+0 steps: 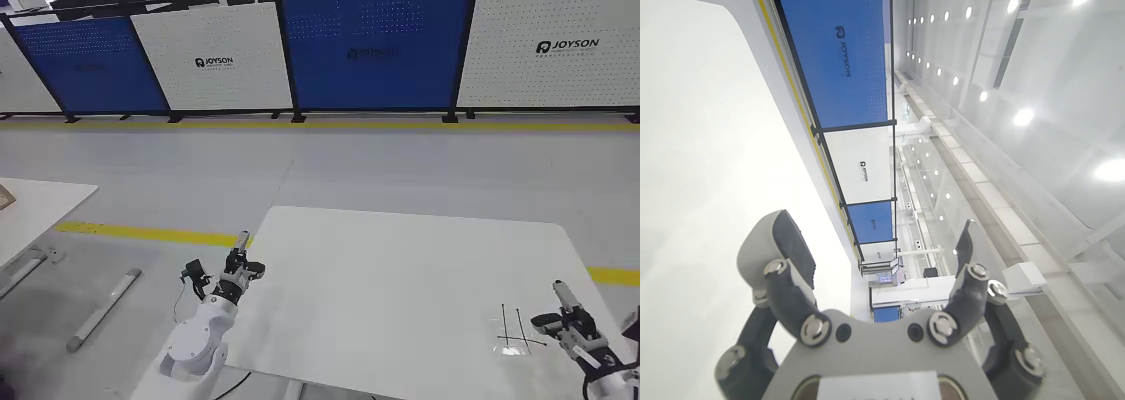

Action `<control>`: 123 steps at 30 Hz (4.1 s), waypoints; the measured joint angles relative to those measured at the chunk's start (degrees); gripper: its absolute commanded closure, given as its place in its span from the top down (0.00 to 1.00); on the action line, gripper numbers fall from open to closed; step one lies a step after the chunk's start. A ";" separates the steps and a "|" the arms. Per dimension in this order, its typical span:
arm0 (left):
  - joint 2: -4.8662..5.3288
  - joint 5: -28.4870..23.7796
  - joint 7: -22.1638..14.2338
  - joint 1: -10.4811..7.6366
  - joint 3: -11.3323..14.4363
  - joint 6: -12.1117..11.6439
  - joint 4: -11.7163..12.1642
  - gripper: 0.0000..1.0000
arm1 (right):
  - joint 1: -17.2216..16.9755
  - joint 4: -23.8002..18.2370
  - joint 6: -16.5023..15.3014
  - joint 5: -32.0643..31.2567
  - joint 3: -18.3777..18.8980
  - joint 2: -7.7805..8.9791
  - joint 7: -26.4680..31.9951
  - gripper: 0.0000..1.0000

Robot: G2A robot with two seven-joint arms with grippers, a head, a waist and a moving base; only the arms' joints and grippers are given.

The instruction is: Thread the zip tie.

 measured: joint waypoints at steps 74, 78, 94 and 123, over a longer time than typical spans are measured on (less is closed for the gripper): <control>0.00 0.00 0.00 0.00 0.00 0.00 0.00 1.00 | 10.75 21.90 -8.82 -8.16 6.13 5.23 37.64 1.00; 0.00 0.00 0.00 0.00 0.00 0.00 0.00 1.00 | 10.39 22.90 -11.91 -6.37 7.08 5.64 40.78 1.00; 0.00 0.00 0.00 0.00 0.00 0.00 0.00 1.00 | 12.74 25.74 -12.60 -7.26 5.28 6.19 44.24 1.00; 0.00 0.00 0.00 0.00 0.00 0.00 0.00 1.00 | 12.35 25.88 -11.90 -6.85 3.25 6.71 40.05 1.00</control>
